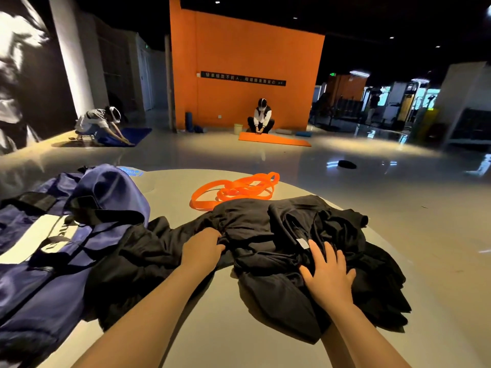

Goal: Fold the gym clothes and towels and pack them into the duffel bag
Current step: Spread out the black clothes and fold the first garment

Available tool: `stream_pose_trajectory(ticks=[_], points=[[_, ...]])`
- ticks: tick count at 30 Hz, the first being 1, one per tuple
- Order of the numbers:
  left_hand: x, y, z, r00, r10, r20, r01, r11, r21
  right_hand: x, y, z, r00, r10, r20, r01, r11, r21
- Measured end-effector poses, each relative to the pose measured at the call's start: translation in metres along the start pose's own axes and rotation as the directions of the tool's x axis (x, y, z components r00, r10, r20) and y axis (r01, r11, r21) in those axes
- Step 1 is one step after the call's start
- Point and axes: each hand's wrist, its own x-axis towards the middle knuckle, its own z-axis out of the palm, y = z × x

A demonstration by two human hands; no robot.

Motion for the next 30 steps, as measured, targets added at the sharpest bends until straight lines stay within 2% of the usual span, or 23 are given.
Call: stream_pose_trajectory(ticks=[2,5,7,9,10,12,14,17,20,24,26,27,30], points=[[0.005,0.006,-0.002,0.992,-0.042,-0.117,0.037,0.998,-0.042,0.002,0.002,0.0,1.0,-0.002,0.024,0.002,1.0,-0.009],[0.022,0.011,-0.037,0.957,-0.102,-0.273,0.002,0.94,-0.342,0.01,0.006,-0.002,0.998,-0.003,0.062,0.003,1.0,0.003],[0.033,0.013,-0.081,0.913,-0.153,-0.379,-0.049,0.879,-0.475,0.018,0.011,-0.008,0.991,-0.003,0.134,-0.001,1.0,0.03],[0.034,0.017,-0.129,0.868,-0.145,-0.475,-0.145,0.841,-0.521,0.024,0.011,-0.022,0.979,0.005,0.205,-0.018,0.998,0.062],[0.03,0.021,-0.151,0.856,-0.104,-0.506,-0.2,0.836,-0.511,0.025,0.009,-0.032,0.978,0.006,0.207,-0.027,0.995,0.098],[0.018,0.029,-0.182,0.848,0.011,-0.529,-0.296,0.839,-0.456,0.022,-0.005,-0.053,0.994,-0.026,0.108,0.004,0.98,0.201],[0.002,0.036,-0.203,0.827,0.122,-0.55,-0.375,0.847,-0.376,0.009,-0.031,-0.077,0.985,-0.161,-0.057,0.171,0.93,0.325],[-0.025,0.044,-0.224,0.777,0.221,-0.589,-0.466,0.831,-0.303,-0.017,-0.078,-0.111,0.899,-0.361,-0.248,0.437,0.77,0.465],[-0.054,0.041,-0.247,0.724,0.287,-0.627,-0.536,0.806,-0.25,-0.026,-0.112,-0.137,0.857,-0.433,-0.281,0.516,0.706,0.485],[-0.089,0.033,-0.284,0.634,0.32,-0.704,-0.586,0.793,-0.167,-0.025,-0.134,-0.156,0.869,-0.442,-0.225,0.495,0.758,0.425],[-0.102,0.028,-0.301,0.603,0.332,-0.725,-0.585,0.802,-0.12,-0.031,-0.147,-0.164,0.88,-0.412,-0.238,0.474,0.719,0.509],[-0.108,0.025,-0.31,0.586,0.342,-0.735,-0.582,0.809,-0.088,-0.035,-0.154,-0.17,0.888,-0.368,-0.276,0.458,0.661,0.594],[-0.124,0.013,-0.334,0.537,0.36,-0.763,-0.554,0.832,0.002,-0.043,-0.178,-0.205,0.893,-0.204,-0.402,0.45,0.392,0.802]])
